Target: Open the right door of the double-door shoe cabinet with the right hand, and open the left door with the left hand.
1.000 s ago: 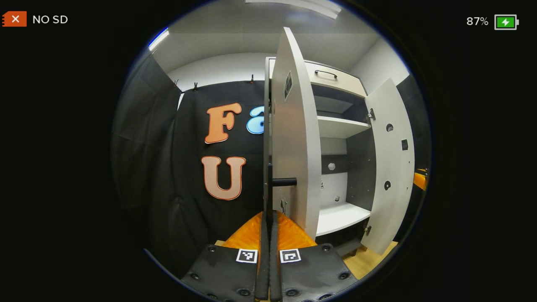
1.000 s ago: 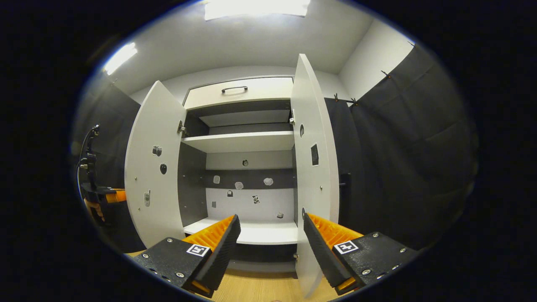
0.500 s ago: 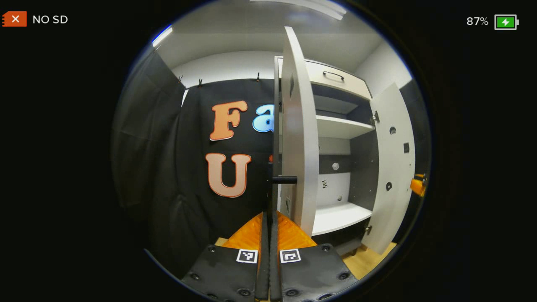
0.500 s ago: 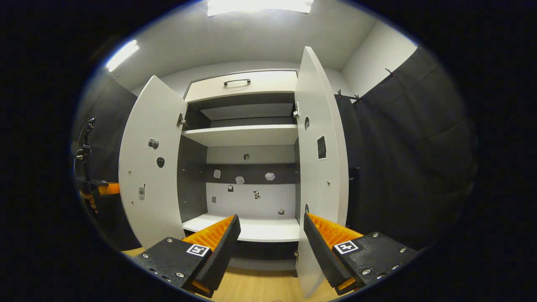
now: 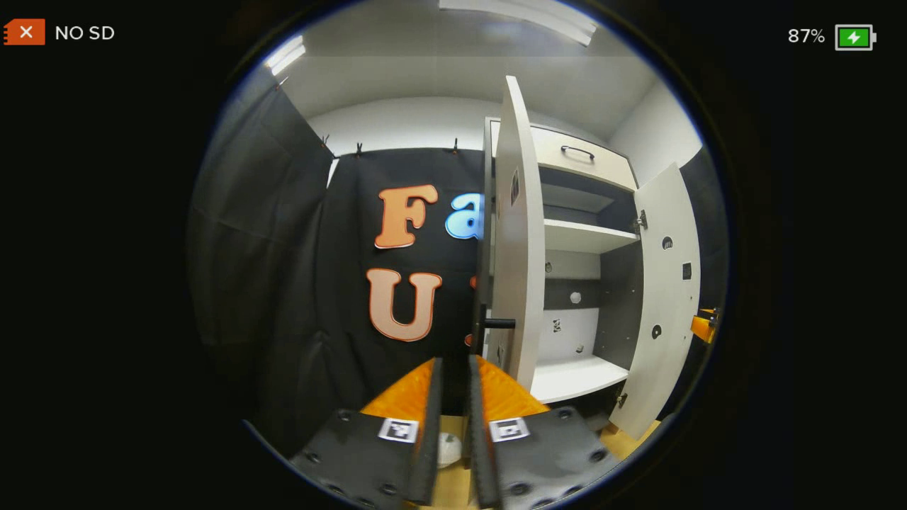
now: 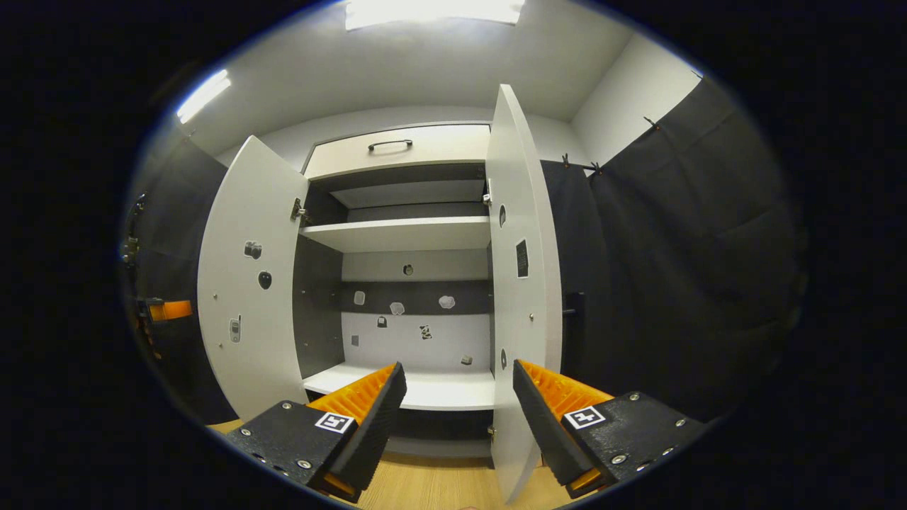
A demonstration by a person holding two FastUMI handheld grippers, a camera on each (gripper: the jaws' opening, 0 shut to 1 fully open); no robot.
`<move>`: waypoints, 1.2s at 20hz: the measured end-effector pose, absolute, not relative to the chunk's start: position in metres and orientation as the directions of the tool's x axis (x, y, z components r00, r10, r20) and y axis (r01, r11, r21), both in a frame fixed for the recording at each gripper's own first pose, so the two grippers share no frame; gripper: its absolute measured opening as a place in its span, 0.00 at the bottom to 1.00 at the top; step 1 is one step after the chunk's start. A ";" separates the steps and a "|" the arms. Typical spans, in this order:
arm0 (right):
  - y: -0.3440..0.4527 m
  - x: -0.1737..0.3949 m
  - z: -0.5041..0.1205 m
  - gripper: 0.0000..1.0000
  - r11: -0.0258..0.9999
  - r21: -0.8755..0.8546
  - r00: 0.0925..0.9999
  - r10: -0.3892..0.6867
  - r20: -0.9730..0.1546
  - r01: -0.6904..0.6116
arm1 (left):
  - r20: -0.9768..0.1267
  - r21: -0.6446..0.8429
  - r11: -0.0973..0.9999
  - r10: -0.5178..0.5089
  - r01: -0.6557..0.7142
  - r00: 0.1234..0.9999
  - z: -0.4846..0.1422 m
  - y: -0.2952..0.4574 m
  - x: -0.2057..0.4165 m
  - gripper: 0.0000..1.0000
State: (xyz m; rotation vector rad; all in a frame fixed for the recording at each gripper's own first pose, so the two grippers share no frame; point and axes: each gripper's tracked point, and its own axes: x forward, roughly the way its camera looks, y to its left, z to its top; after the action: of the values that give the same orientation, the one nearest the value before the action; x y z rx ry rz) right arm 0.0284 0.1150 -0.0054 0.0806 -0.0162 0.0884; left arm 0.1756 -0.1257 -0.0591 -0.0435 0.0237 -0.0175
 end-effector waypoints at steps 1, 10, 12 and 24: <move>0.113 0.027 -0.004 0.92 0.993 0.080 0.996 0.084 0.023 -0.086 | -0.022 -0.037 0.999 -0.013 0.012 1.000 -0.058 -0.123 0.175 0.38; 0.100 0.012 0.004 0.92 0.995 0.068 0.996 0.073 0.044 -0.076 | -0.036 -0.037 0.999 -0.026 0.025 0.999 -0.056 -0.129 0.160 0.61; 0.098 0.008 0.004 0.92 0.994 0.078 0.996 0.073 0.046 -0.076 | -0.035 -0.040 0.999 -0.033 0.032 0.999 -0.055 -0.132 0.157 0.65; 0.096 0.004 0.002 0.92 0.994 0.075 0.995 0.082 0.049 -0.085 | -0.033 -0.033 0.999 0.001 -0.002 0.999 -0.052 -0.127 0.153 0.81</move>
State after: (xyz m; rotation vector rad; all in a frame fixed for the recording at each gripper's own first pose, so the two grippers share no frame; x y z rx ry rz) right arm 0.0037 0.0961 0.0025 0.0768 -0.0455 0.0839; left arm 0.1527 -0.1266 -0.0523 -0.0334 0.0331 0.0019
